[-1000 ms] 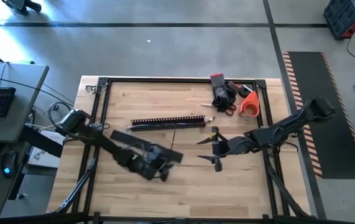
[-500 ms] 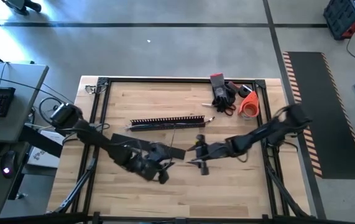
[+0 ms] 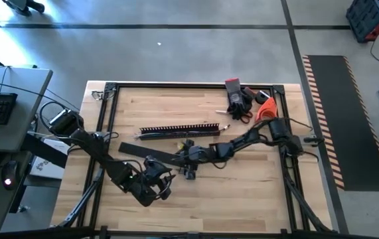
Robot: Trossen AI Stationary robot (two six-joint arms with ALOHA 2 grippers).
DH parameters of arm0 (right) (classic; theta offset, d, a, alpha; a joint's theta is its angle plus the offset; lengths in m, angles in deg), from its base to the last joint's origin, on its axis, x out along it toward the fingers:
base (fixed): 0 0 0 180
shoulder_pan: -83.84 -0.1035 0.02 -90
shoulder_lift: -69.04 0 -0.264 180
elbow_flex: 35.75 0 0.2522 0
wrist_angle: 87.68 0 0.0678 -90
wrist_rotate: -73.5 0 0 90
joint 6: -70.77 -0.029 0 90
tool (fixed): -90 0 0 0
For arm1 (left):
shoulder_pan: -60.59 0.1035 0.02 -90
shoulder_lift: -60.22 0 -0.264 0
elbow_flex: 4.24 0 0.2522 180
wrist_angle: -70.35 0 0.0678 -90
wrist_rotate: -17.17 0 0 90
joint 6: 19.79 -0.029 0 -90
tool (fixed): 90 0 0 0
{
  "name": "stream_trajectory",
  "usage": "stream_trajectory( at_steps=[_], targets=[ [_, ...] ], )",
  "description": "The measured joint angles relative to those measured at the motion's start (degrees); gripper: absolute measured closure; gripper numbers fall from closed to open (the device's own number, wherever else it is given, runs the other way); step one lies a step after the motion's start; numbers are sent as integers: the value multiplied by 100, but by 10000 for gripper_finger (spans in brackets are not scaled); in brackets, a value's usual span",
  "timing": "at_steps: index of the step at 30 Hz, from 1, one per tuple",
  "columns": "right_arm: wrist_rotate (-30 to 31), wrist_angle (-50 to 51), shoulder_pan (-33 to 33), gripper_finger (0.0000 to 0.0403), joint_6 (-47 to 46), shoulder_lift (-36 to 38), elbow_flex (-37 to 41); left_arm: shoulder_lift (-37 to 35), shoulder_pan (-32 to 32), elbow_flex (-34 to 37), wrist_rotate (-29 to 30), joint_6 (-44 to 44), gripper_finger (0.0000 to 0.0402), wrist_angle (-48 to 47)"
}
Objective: Ziptie cables
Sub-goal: Close the black cable duct with the black cable duct cover
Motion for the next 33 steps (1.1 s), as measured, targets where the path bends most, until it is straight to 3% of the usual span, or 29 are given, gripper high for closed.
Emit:
stream_trajectory(
  at_steps=[4, 8, 19, 23, 26, 29, 33],
  targets=[
    [-264, 290, 125, 69, -314, -169, -135, 7, -44, -2, 64, 24, 275, -8],
    [-363, 382, 105, 101, -404, 62, 213, 4, -77, -2, 117, 91, 275, -21],
    [155, 895, -202, 192, -1166, 1830, 2515, 4, -118, -4, 392, 61, 275, -8],
    [213, 1137, -502, 190, -1498, 2776, 3406, 4, -116, -4, 404, 61, 275, -9],
    [156, 1564, -763, 162, -1632, 3557, 3866, 4, -116, -4, 434, 58, 275, 5],
    [56, 1961, -902, 128, -1594, 4263, 4106, 4, -116, -4, 436, 20, 275, 30],
    [67, 1581, -905, 102, -1080, 4911, 4100, 4, -96, -4, 437, -150, 275, 171]
  ],
)
